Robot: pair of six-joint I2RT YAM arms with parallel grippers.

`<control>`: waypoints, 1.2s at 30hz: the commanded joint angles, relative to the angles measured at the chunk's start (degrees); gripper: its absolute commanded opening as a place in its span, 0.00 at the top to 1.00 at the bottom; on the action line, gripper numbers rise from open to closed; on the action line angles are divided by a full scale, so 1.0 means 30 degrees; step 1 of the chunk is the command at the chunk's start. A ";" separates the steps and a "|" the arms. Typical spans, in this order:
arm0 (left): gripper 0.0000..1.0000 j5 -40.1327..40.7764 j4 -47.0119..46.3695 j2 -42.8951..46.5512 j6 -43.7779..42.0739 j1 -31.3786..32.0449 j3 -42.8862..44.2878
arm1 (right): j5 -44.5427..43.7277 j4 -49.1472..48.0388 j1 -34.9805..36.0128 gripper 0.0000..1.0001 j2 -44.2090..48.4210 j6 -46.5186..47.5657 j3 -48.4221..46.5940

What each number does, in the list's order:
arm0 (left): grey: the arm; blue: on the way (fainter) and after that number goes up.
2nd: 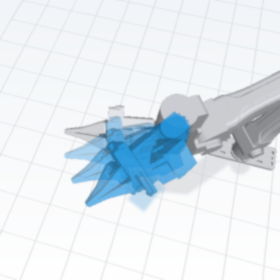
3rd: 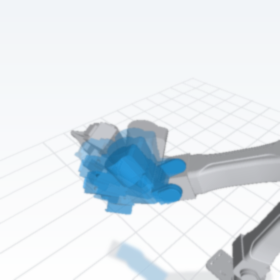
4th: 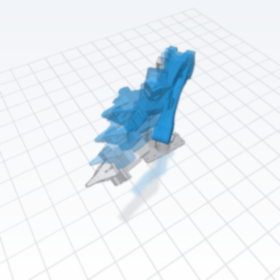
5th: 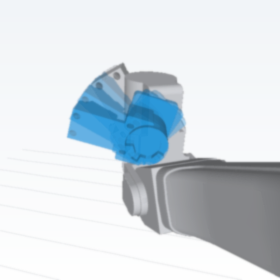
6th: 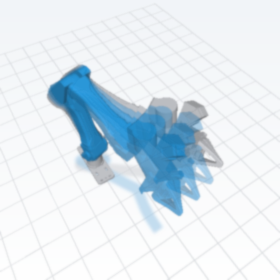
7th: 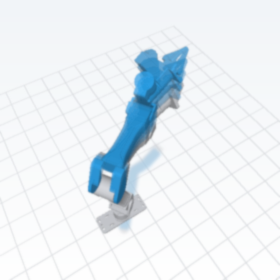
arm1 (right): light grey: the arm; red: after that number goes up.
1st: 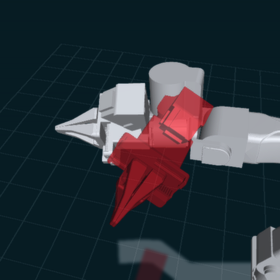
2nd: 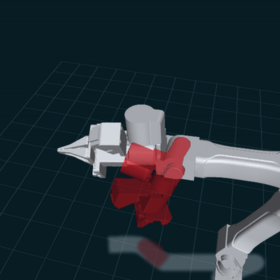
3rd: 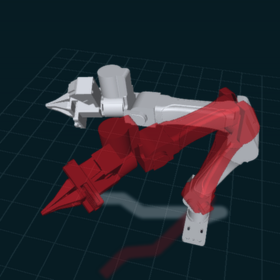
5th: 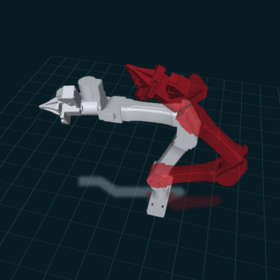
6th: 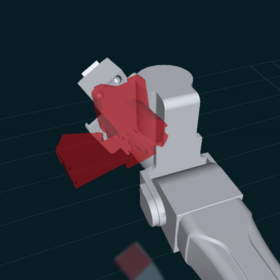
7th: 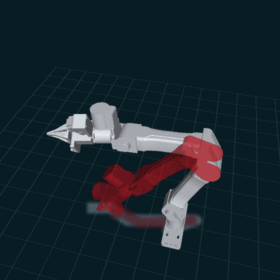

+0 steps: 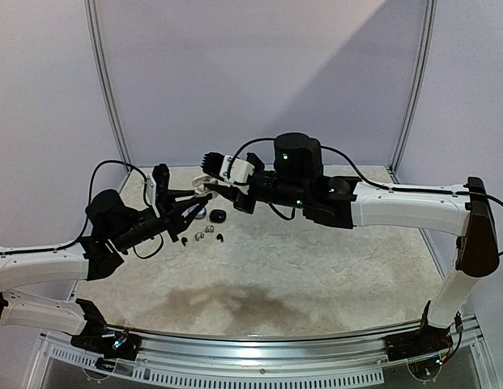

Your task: Insert the wireless bluetooth earbuds into the charging case

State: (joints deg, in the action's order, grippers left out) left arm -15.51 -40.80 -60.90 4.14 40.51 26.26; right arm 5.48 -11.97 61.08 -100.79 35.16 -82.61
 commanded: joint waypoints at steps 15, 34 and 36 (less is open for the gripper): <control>1.00 -0.0795 -0.0249 0.0524 0.0802 0.0295 -0.0061 | -0.0487 0.3974 0.0093 0.51 -0.1591 -0.1705 -0.3138; 1.00 -0.0606 0.0187 0.0715 0.0744 0.0269 -0.0297 | 0.3371 0.5247 -0.0576 0.42 0.0169 -0.3871 -0.3448; 1.00 -0.0591 0.0259 0.0758 0.0688 0.0267 -0.0289 | 0.3600 0.5178 -0.0661 0.42 0.0241 -0.4022 -0.3460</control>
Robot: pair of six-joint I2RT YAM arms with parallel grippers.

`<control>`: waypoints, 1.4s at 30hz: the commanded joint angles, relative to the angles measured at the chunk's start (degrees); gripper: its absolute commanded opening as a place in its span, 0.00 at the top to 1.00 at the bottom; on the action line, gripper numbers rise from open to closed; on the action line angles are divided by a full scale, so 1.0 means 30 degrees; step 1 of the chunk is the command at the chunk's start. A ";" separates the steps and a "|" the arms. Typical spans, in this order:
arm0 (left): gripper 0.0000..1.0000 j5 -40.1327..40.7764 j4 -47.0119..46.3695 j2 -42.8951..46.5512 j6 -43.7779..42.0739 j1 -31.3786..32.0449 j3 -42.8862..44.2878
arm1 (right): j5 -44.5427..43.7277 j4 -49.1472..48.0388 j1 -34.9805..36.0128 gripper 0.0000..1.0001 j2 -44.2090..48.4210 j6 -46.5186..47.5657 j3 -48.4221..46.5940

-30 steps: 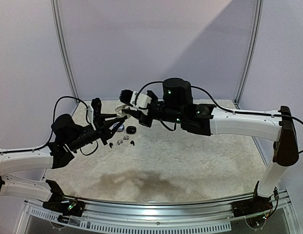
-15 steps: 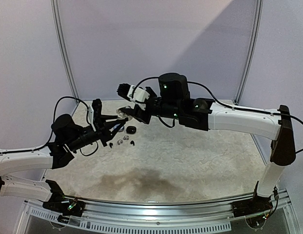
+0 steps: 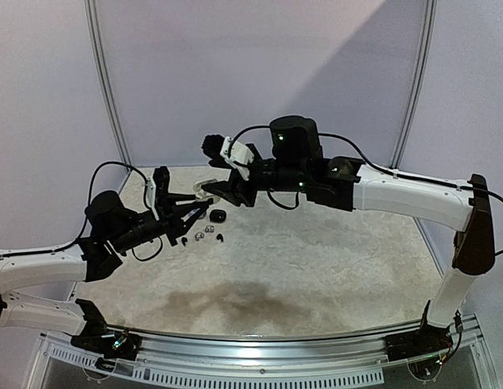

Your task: Insert the wireless bluetooth earbuds into the charging case

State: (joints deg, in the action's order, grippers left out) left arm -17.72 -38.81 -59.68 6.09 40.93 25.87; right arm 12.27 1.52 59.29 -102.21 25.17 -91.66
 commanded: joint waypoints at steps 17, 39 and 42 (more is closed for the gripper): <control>1.00 -0.3356 0.1054 0.0385 -0.8247 0.0127 -0.0323 | -0.1361 0.3997 -0.1203 0.41 -0.1058 -0.5486 -0.4173; 1.00 -0.2011 0.2095 -0.0489 -0.5701 -0.0045 0.0683 | -0.3208 0.5669 -0.0720 0.35 0.1641 -0.2714 0.0346; 1.00 -0.2186 0.1705 -0.0504 -0.3488 -0.0078 0.0669 | -0.0101 0.5050 -0.1737 0.22 0.2770 -0.2448 0.2083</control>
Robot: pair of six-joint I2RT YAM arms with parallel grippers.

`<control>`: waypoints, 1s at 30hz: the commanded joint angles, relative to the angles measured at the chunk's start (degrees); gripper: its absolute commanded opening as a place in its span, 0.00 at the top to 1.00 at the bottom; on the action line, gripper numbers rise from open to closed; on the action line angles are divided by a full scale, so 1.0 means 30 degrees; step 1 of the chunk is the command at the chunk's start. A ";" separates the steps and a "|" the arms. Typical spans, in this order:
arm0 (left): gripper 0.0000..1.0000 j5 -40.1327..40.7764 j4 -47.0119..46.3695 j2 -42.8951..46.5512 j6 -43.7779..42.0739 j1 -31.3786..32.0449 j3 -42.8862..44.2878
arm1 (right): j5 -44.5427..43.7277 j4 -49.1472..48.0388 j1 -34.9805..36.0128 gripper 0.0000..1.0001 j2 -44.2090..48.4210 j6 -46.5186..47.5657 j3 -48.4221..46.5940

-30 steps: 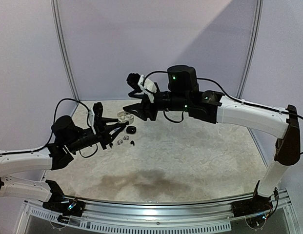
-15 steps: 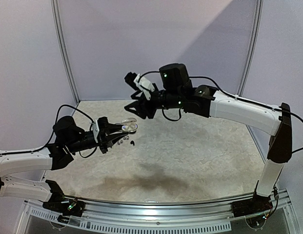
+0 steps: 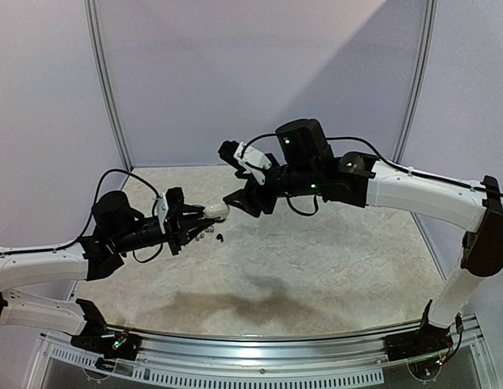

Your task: Insert the wireless bluetooth earbuds into the charging case

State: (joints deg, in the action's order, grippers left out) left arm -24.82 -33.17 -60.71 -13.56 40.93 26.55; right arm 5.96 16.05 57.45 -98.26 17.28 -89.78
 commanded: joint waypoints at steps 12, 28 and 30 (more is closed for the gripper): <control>1.00 -0.2042 -0.0917 -0.0664 0.4431 0.0090 0.0970 | 1.0646 -0.1563 -0.1710 0.35 0.1257 0.1328 0.1803; 1.00 -0.1842 -0.1337 -0.1338 0.4998 0.0303 0.1316 | 1.0233 0.0232 -0.1155 0.64 -0.0656 0.1691 0.0116; 1.00 -0.1849 -0.1362 -0.1406 0.4990 0.0325 0.1378 | 1.0332 0.0656 -0.1158 0.69 -0.0798 0.1854 -0.0144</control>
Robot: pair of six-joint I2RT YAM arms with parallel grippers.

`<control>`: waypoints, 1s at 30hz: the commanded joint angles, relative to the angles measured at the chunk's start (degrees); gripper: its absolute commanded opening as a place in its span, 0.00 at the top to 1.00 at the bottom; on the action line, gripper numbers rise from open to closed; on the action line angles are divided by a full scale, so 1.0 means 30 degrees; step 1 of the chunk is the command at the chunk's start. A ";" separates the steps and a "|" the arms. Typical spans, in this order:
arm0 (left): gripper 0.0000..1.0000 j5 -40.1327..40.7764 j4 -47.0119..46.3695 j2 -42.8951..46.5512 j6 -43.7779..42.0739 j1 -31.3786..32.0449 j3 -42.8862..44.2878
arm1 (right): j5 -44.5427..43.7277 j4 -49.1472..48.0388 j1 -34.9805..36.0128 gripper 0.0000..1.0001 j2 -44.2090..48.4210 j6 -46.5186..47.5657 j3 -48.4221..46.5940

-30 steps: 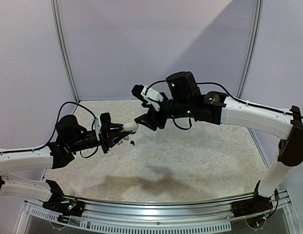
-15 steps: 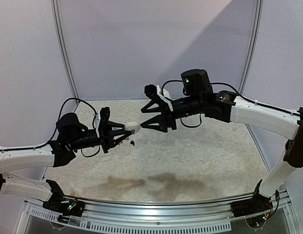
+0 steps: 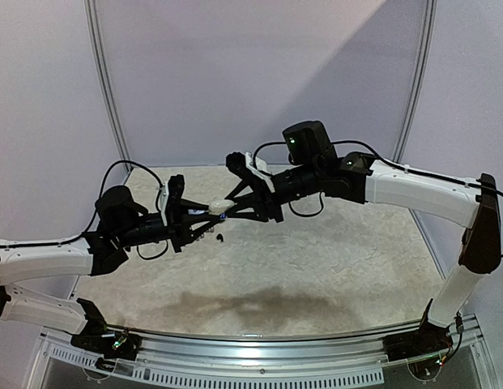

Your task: Insert the wireless bluetooth earbuds into the charging case

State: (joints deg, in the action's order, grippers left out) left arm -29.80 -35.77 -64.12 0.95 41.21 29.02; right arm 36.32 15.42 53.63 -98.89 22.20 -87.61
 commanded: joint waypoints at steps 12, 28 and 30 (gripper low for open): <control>1.00 0.0044 -0.0601 -0.0456 0.0243 0.0311 0.0718 | -0.0004 0.2489 0.0103 0.92 -0.0729 0.0994 -0.1352; 1.00 0.0295 -0.0792 -0.0367 0.0582 0.0326 0.0671 | -0.0797 0.1760 0.0120 0.84 -0.0577 0.1138 -0.0766; 1.00 0.0317 -0.0792 -0.0368 0.0588 0.0325 0.0641 | -0.0769 0.1902 0.0114 0.89 -0.0609 0.1183 -0.0821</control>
State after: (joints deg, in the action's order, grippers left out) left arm -29.74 -36.51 -65.01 2.09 41.60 30.06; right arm 34.46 20.25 53.58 -99.74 25.89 -90.37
